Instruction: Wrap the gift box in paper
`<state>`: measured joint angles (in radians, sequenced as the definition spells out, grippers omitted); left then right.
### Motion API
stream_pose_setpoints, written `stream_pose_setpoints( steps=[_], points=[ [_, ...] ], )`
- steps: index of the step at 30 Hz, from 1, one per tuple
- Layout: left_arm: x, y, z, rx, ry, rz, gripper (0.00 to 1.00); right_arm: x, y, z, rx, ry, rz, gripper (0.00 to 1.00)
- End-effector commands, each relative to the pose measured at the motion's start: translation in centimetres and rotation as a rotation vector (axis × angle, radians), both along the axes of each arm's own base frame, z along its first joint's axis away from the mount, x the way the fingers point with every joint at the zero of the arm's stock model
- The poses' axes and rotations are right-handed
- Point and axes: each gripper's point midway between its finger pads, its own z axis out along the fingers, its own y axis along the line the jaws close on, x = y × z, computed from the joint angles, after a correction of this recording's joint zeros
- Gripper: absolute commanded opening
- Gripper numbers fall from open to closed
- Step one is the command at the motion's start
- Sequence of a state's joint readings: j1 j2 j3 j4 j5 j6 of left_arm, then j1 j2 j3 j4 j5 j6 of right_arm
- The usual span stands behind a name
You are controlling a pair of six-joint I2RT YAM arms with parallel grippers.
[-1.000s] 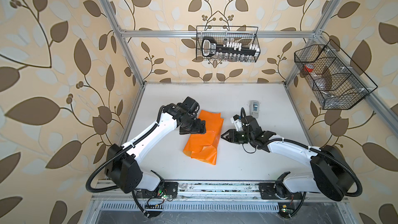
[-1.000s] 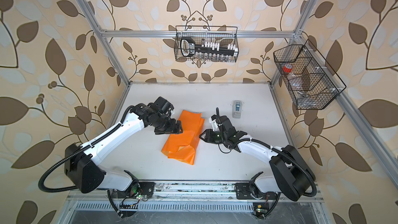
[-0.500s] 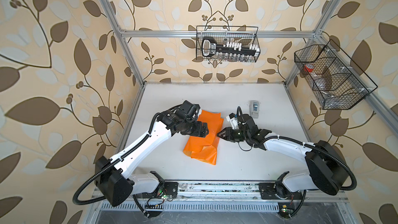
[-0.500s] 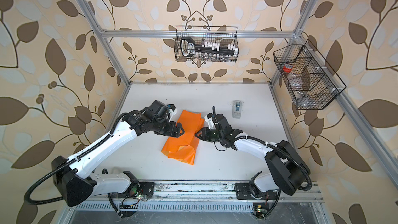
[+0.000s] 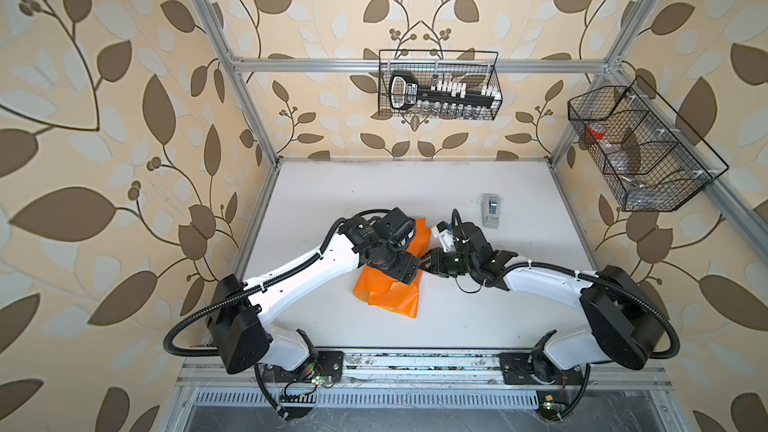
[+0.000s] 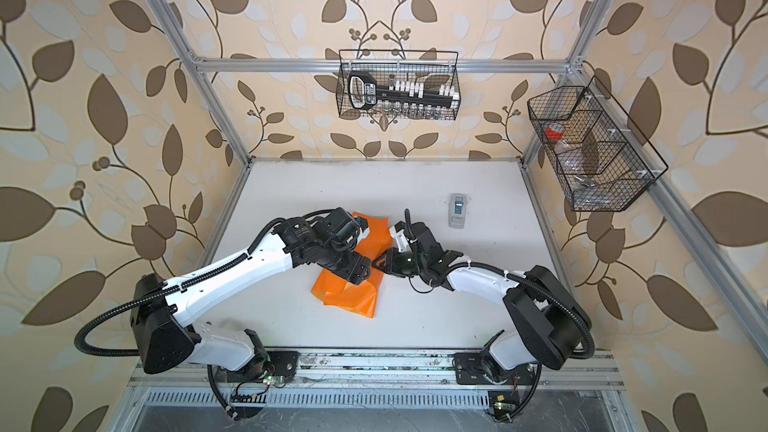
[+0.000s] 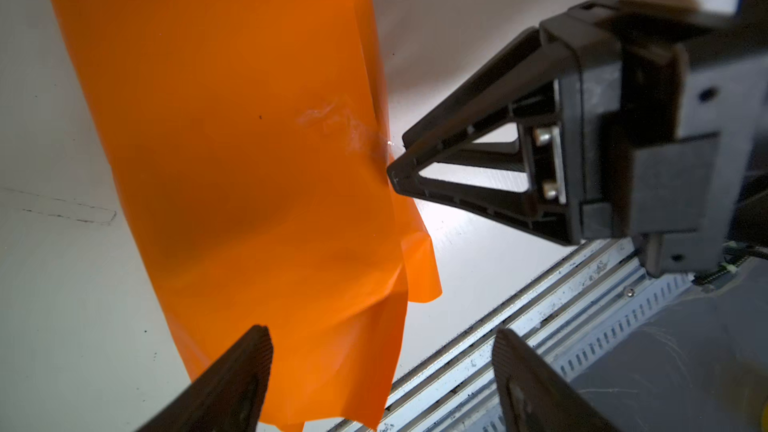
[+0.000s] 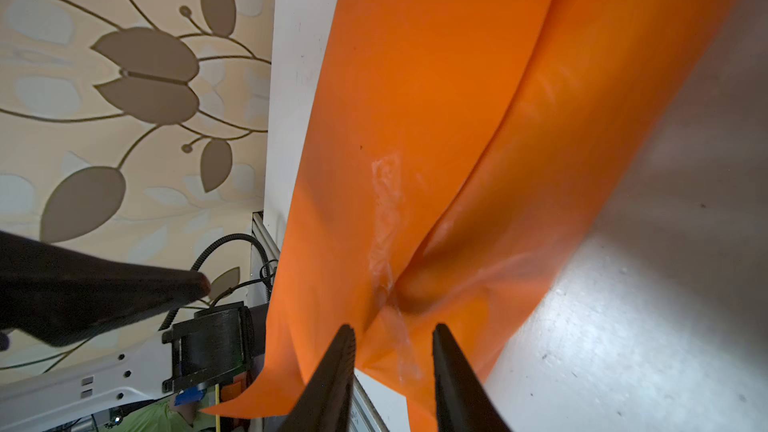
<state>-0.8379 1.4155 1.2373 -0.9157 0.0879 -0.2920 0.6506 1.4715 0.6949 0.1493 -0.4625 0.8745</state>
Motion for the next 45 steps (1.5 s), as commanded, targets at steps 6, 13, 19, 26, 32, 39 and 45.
stream_pose_setpoints(
  steps=[6, 13, 19, 26, 32, 39, 45],
  points=[
    [-0.5, 1.0, -2.9, 0.276, -0.066, -0.077, 0.86, 0.4, 0.2, 0.4, 0.018, 0.005, -0.007, 0.29],
    [0.5, 0.4, -3.6, 0.444, -0.147, -0.14, 0.85, 1.2, -3.1, 0.8, 0.002, -0.01, -0.073, 0.33],
    [1.0, 0.0, -4.8, 0.58, -0.159, -0.174, 0.68, 1.8, -5.5, -0.3, -0.04, -0.011, -0.106, 0.36],
    [1.6, -0.7, -3.8, 0.571, -0.192, -0.148, 0.33, 2.2, -5.6, -1.8, -0.053, 0.009, -0.113, 0.35],
    [2.1, -0.6, -1.7, 0.524, -0.245, -0.098, 0.04, 2.7, -5.6, -2.4, -0.071, 0.003, -0.111, 0.35],
    [3.3, 1.9, 1.1, 0.404, -0.245, 0.065, 0.0, 3.0, -5.5, -2.0, -0.092, -0.014, -0.095, 0.35],
    [5.2, 9.4, 1.8, 0.374, -0.201, 0.336, 0.0, 3.0, -5.5, -1.2, -0.1, -0.027, -0.084, 0.36]
  ],
)
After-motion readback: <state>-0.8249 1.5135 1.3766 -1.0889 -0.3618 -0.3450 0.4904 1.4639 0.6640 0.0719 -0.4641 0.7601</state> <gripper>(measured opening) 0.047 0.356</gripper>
